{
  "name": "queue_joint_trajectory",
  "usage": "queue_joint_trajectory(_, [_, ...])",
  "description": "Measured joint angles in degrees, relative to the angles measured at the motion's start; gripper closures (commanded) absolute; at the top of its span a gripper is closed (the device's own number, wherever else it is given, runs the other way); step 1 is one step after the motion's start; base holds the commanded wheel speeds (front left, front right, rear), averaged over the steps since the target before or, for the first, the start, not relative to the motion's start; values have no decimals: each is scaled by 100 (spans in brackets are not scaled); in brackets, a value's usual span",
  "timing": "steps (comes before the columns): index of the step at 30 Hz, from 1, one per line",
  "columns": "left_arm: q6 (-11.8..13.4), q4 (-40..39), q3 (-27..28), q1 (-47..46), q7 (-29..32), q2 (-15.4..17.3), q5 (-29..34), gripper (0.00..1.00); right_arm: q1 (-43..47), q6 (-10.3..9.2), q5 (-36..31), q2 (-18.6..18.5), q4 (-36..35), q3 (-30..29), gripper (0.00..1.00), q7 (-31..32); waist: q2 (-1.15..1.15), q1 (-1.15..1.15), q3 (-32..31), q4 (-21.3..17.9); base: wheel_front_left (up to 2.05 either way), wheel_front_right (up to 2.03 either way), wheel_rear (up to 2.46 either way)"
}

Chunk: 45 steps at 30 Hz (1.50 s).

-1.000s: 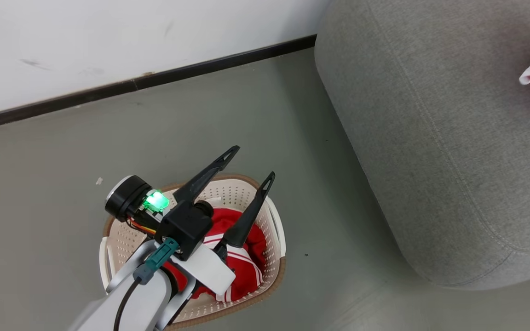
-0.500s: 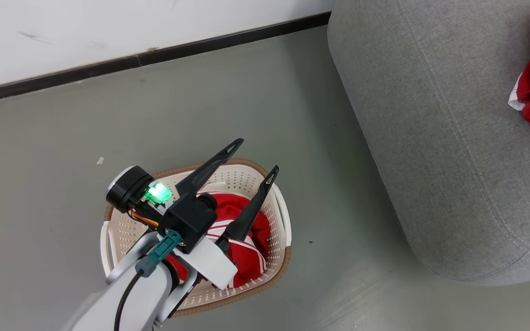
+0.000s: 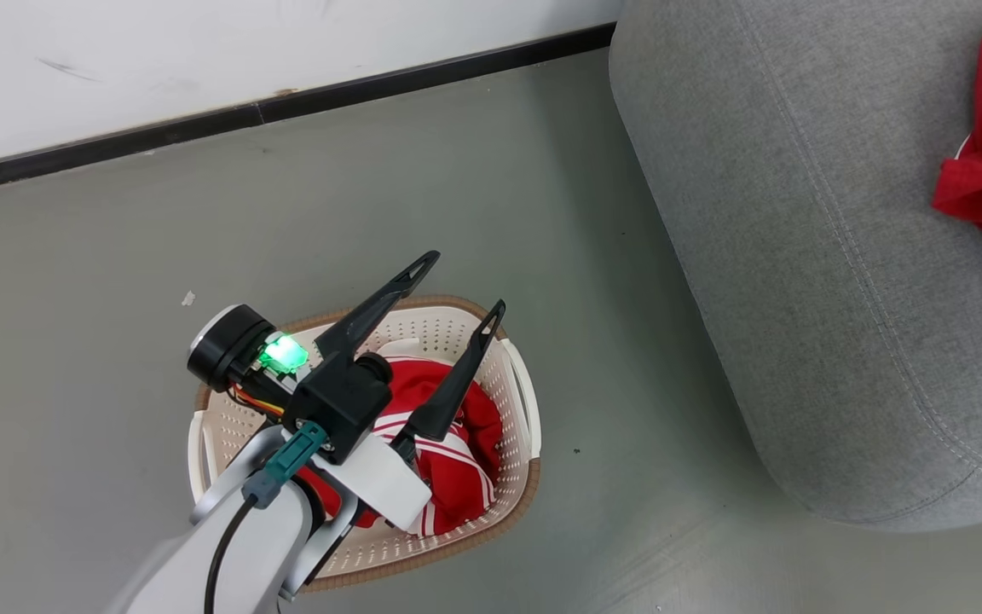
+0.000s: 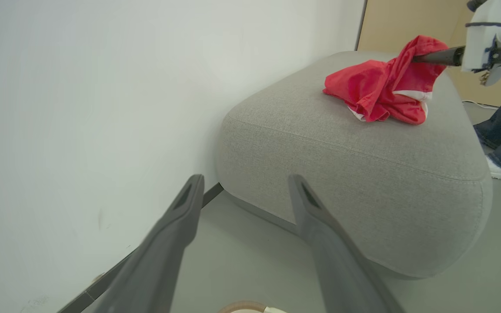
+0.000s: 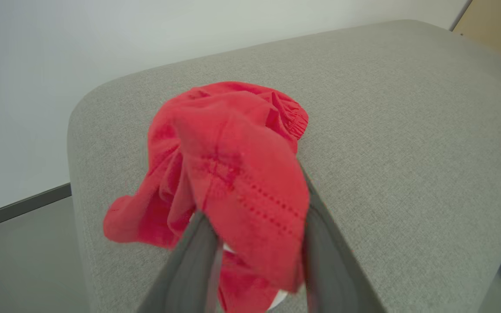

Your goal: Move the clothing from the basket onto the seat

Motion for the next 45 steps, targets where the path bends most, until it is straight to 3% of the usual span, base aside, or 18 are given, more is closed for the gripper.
queue_joint_trajectory(21, [60,194,120,52,-314,-64,-89,0,981,0,322,1,-461,584,0,-127,0,0,-266,-276,0,0,0])
queue_joint_trajectory(36, [210,310,379,259,-578,-60,-172,0,1499,0,465,-309,-1675,857,0,-163,0,0,-558,-491,0,0,0])
queue_joint_trajectory(45, [423,430,631,441,-767,-105,-334,0,1457,0,333,-328,-2481,1433,0,-166,0,0,-819,-399,0,0,0])
